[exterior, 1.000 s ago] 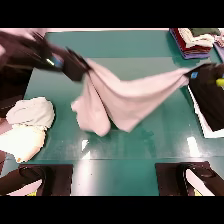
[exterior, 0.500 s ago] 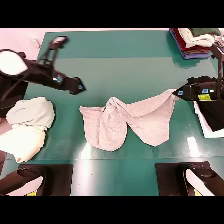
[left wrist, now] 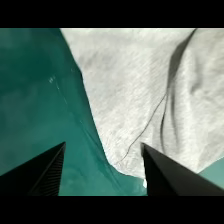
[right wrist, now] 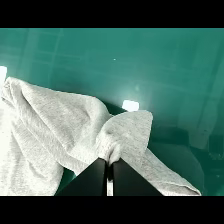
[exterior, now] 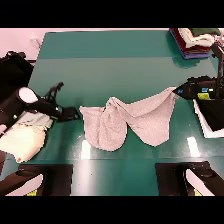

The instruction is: Fold the shirts.

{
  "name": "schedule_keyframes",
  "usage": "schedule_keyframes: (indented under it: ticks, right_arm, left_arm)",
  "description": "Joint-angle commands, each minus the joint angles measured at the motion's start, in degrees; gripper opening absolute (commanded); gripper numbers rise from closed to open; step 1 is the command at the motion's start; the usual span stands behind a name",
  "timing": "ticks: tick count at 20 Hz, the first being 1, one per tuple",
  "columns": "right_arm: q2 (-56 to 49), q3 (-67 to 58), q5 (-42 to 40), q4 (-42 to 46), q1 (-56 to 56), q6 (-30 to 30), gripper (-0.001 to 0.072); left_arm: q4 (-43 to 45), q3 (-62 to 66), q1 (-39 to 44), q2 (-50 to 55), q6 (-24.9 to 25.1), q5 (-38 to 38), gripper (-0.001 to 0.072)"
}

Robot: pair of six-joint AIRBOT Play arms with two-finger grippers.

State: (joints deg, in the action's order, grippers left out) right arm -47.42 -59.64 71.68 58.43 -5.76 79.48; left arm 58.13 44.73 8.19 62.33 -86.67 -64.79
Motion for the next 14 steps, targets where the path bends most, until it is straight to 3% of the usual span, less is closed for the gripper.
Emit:
schedule_keyframes:
  ticks: [1,7,14]
  right_arm:
    - [0.0,0.0,-0.7,0.0,0.0,0.0,0.0017]
    - [0.0,0.0,-0.7,-0.4,0.0,0.0,0.0017]
    - [0.0,0.0,-0.6,-0.5,0.0,0.0,0.0017]
  left_arm:
    - [-3.8,-8.2,3.1,-0.1,-0.6,5.4,0.0538]
    - [-4.4,-12.0,15.8,0.0,-5.1,11.8,0.0538]
    - [-6.0,-12.1,19.3,0.0,-6.4,15.1,0.0537]
